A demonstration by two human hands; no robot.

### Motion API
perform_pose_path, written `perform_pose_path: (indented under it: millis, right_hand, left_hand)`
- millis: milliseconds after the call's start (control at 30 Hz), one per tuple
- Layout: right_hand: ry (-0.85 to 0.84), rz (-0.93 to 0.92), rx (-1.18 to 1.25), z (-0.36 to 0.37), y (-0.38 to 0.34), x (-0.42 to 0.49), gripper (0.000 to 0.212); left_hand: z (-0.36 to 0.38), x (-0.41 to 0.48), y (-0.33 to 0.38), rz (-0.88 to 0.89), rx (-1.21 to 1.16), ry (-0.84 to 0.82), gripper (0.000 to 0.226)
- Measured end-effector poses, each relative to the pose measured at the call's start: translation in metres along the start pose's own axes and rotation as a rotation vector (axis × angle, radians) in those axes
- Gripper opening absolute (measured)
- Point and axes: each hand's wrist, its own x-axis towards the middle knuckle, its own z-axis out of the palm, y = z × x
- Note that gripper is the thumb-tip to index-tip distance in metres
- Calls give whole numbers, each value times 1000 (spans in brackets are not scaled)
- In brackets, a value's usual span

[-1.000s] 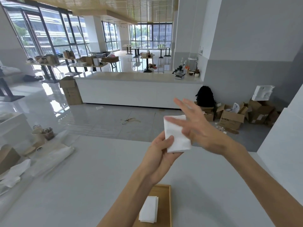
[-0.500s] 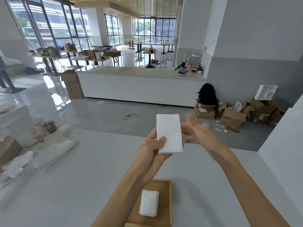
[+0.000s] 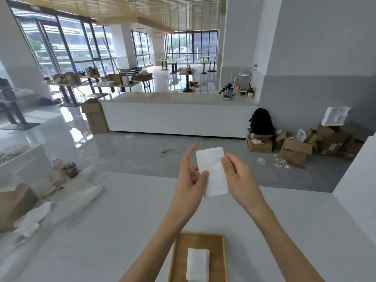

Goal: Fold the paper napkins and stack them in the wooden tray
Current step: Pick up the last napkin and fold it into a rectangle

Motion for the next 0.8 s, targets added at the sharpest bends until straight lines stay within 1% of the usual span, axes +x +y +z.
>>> perform_pose_path:
  millis: [33, 67, 133, 167, 233, 300, 367, 467, 533, 600, 700, 800]
  right_hand:
    - [0, 12, 38, 1, -3, -1, 23]
    - [-5, 9, 73, 1, -5, -2, 30]
    - [-15, -43, 96, 1, -9, -4, 51]
    - [-12, -64, 93, 0, -11, -6, 57]
    - [21, -75, 85, -1, -13, -8, 58]
    - [56, -79, 101, -2, -14, -9, 51]
    - [73, -82, 133, -3, -13, -10, 45]
    - [91, -103, 153, -5, -11, -10, 39]
    - [95, -72, 167, -6, -6, -7, 36]
    - [85, -23, 184, -5, -1, -6, 38]
    - [27, 24, 221, -4, 5, -6, 45]
    - [-21, 56, 236, -2, 16, -6, 48]
  left_hand:
    - [-1, 3, 2, 43, 17, -8, 66]
    - [-1, 6, 4, 75, 32, -12, 68]
    - [1, 10, 8, 103, 33, -14, 60]
    - [1, 12, 10, 110, 35, -18, 52]
    - [3, 14, 12, 112, 49, -32, 38]
    - [4, 15, 12, 90, 53, -48, 34]
    - [5, 16, 10, 51, 50, -77, 38]
    - [3, 15, 9, 33, 45, -150, 55]
    - [1, 16, 6, 24, 39, -195, 65]
    - [-4, 18, 2, 8, 34, -241, 72]
    - [-10, 21, -3, -7, 18, -310, 78]
    - [-18, 22, -9, -13, 11, -323, 83]
